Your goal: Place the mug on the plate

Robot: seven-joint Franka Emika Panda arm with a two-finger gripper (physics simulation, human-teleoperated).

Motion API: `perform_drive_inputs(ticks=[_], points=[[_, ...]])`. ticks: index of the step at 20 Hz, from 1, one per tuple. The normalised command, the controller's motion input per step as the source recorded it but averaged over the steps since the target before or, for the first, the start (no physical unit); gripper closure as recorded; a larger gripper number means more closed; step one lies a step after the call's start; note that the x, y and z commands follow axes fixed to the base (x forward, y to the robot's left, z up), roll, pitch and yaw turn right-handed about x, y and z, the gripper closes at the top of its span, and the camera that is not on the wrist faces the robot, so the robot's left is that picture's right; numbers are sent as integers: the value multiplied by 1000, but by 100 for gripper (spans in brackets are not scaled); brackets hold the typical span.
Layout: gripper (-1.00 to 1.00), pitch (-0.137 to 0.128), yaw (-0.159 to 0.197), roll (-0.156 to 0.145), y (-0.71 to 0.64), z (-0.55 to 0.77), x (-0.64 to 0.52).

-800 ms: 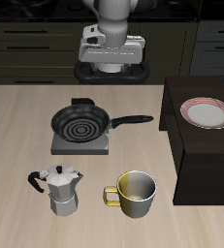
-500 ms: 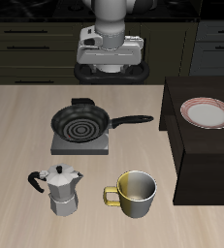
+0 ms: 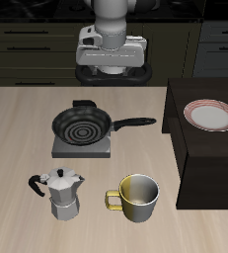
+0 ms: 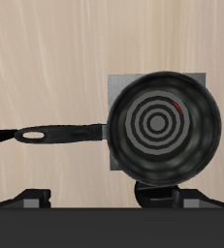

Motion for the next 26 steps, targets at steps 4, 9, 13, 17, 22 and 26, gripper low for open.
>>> perform_drive_inputs(ticks=[4, 9, 13, 17, 22, 26], points=[[-100, 11, -6, 11, -107, 99, 573], [-100, -11, 7, 33, -84, 93, 559], [-100, 35, -48, -7, -55, 19, 399], [-100, -5, -44, 36, 79, 51, 420], [-100, 2, -25, -31, -13, 85, 419], [-100, -11, 8, 6, 110, 103, 456]])
